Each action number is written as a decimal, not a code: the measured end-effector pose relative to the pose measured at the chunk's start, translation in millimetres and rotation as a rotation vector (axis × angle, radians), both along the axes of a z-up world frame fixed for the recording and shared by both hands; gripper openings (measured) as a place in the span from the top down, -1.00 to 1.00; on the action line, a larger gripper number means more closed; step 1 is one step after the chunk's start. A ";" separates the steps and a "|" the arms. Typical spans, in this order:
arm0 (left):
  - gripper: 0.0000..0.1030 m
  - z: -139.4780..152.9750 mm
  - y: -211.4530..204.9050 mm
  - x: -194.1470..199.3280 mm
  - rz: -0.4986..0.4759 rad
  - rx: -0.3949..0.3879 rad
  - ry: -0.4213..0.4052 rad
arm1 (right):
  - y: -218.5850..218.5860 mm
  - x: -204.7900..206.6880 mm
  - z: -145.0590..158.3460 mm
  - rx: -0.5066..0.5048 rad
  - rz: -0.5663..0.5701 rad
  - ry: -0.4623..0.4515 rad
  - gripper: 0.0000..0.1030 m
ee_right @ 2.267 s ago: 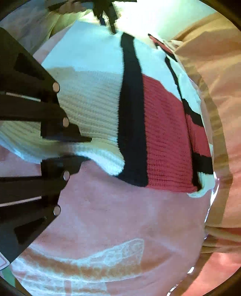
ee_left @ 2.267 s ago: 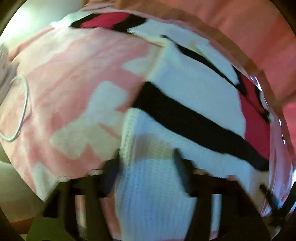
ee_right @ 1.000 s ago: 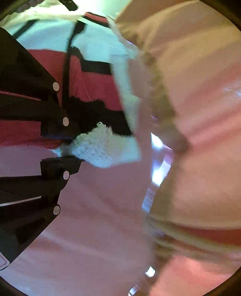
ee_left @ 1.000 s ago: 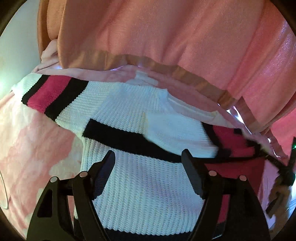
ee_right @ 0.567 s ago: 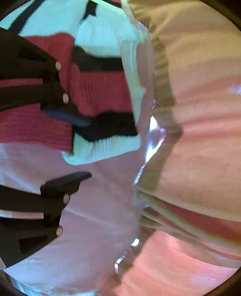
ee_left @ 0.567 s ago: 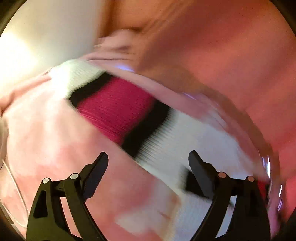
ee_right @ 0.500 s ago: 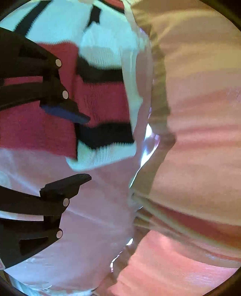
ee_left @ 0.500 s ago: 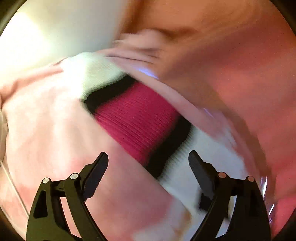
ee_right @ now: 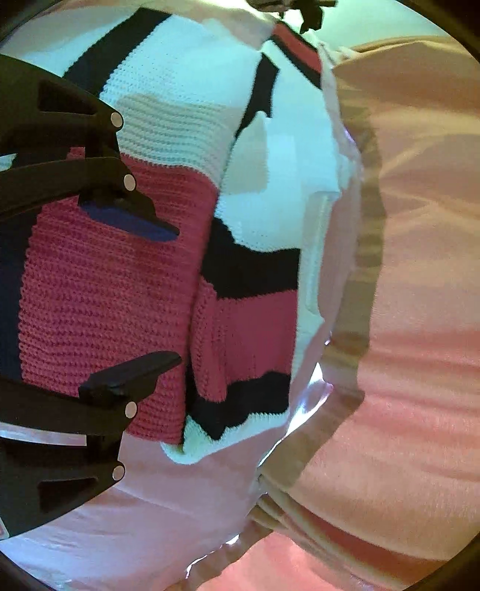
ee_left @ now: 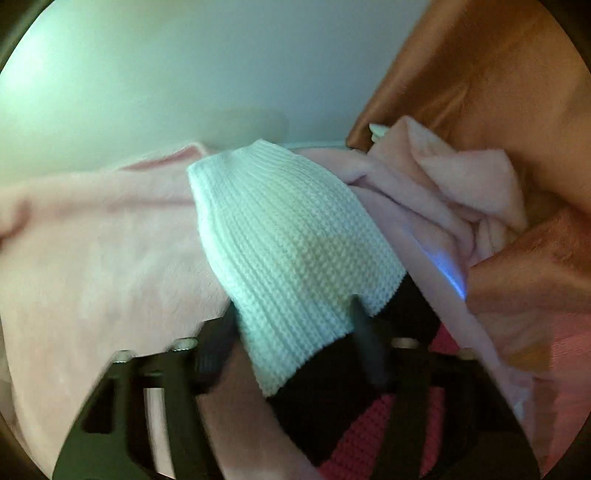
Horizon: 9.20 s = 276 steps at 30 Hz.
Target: Fold small clothes
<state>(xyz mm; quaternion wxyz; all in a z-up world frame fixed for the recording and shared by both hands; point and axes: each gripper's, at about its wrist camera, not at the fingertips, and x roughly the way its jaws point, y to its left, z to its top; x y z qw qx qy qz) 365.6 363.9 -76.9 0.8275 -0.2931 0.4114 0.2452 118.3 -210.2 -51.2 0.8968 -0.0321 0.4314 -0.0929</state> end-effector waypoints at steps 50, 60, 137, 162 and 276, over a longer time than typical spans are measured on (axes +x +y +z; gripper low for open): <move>-0.66 55.9 -361.4 -184.1 -0.744 0.218 -0.043 | 18.0 189.1 -20.2 0.187 -0.141 0.247 0.24; -0.67 56.9 -338.7 -178.7 -0.714 0.183 -0.030 | -54.7 77.4 63.9 0.447 0.002 -0.110 0.84; -0.26 16.5 -303.5 -263.9 -0.765 0.152 0.004 | -76.3 -184.5 -54.5 0.511 -0.184 0.088 0.08; -0.72 -19.1 -271.8 -359.6 -0.754 0.114 0.077 | -43.9 -215.2 -60.0 0.496 -0.120 0.010 0.10; 0.12 4.5 -413.0 -140.2 -0.912 0.318 0.091 | -189.5 10.4 -14.4 0.314 -0.255 0.117 1.00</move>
